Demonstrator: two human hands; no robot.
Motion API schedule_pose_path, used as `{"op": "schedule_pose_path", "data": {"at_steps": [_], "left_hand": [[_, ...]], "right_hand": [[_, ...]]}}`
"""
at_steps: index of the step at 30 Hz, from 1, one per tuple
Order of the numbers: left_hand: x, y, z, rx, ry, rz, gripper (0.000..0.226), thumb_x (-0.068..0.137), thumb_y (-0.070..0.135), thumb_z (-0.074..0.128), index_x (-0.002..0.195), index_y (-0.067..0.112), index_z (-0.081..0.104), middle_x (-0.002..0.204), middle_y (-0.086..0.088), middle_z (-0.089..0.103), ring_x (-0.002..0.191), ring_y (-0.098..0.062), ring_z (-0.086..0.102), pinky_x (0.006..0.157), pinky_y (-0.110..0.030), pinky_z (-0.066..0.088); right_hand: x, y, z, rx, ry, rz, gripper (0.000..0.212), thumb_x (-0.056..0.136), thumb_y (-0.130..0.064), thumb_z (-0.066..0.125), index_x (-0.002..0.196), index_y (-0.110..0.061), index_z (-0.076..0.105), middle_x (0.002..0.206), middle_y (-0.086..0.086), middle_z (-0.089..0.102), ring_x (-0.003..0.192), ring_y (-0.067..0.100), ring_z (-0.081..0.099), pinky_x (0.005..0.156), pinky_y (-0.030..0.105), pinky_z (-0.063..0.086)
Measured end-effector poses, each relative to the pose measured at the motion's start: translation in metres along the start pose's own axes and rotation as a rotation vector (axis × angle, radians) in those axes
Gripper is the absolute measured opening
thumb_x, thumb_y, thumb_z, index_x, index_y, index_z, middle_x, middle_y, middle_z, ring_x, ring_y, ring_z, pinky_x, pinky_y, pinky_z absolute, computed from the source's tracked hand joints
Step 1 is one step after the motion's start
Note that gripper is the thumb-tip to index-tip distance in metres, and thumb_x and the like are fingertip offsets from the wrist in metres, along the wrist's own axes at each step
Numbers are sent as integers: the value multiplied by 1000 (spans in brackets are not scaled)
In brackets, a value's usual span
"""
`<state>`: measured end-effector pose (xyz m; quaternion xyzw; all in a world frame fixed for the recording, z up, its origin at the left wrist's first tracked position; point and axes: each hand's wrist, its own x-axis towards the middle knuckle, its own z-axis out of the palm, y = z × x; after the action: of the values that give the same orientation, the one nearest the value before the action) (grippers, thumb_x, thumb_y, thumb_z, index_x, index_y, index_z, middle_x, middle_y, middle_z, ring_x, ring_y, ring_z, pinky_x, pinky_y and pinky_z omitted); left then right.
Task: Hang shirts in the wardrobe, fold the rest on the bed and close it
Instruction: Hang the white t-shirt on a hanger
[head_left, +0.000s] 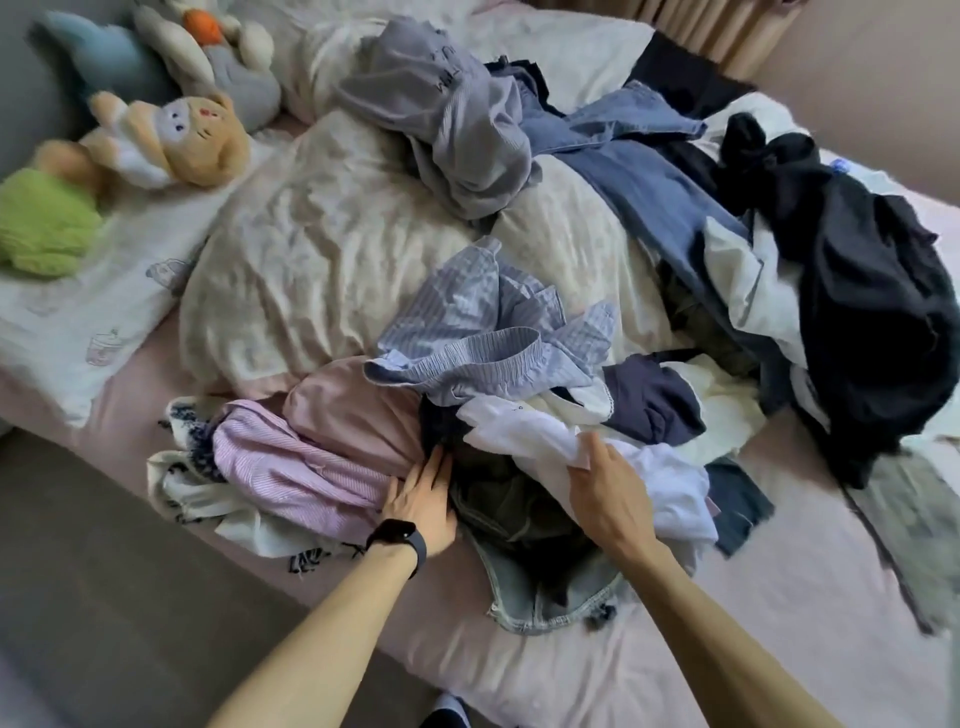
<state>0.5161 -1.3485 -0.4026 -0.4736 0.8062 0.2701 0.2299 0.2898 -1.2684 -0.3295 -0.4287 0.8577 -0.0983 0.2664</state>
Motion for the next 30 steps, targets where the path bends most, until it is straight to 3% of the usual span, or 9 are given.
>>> {"op": "schedule_pose_path", "data": {"at_steps": [4,9,14,17,19,22,25,28,30], "left_hand": [[1,3,-29,-66,-32,-23,73,96,36,46,159,19,13,167,3,4,153,-20,6,121,-49,15],[-14,32,-91,-199,169,-12,69,94,32,54,155,17,27,160,-7,29,146,-27,28,118,-40,26],[-70,82,-176,-471,440,182,95,85,28,72,159,26,12,151,-11,40,138,-26,38,112,-38,35],[-127,115,-217,-510,587,324,94,78,38,79,155,33,26,142,6,45,128,-15,46,105,-20,39],[-165,129,-234,-559,722,300,63,84,38,75,141,25,51,133,13,50,122,-13,52,95,-9,38],[-230,140,-250,-613,947,232,28,94,33,67,117,19,68,116,2,65,109,-19,61,91,-29,47],[-306,139,-250,-833,976,157,17,87,38,66,99,26,69,90,11,71,88,-8,65,81,-29,50],[-377,132,-244,-992,1134,81,19,84,37,59,67,29,64,57,16,53,59,-3,49,62,-30,39],[-427,124,-237,-1047,1268,-36,23,81,40,58,62,26,59,58,13,48,59,-8,46,63,-33,34]], "right_hand": [[-14,6,-56,141,157,-43,45,87,-6,53,127,-26,52,110,7,62,99,32,57,73,33,33],[-33,-8,-131,219,315,-227,35,90,-11,51,117,-33,52,105,1,58,93,19,51,70,31,30],[-59,-29,-210,447,374,-397,31,82,-25,44,110,-31,56,96,-2,62,83,17,57,66,37,48],[-76,-43,-248,595,298,-513,30,82,-29,44,107,-35,59,94,-12,65,84,11,61,67,35,52],[-85,-50,-262,676,248,-563,28,84,-36,44,105,-36,61,94,-15,65,83,6,61,68,34,53],[-97,-60,-279,796,157,-639,24,83,-38,45,99,-31,62,86,-14,63,77,7,58,66,32,49],[-116,-74,-281,894,37,-666,19,81,-33,46,90,-24,60,80,-11,59,77,13,54,67,33,44],[-142,-95,-265,879,-159,-701,19,85,-35,53,94,-24,66,88,-9,69,85,18,62,77,36,49],[-170,-117,-254,840,-256,-777,16,87,-36,54,92,-31,68,86,-25,69,85,3,61,75,22,49]]}}
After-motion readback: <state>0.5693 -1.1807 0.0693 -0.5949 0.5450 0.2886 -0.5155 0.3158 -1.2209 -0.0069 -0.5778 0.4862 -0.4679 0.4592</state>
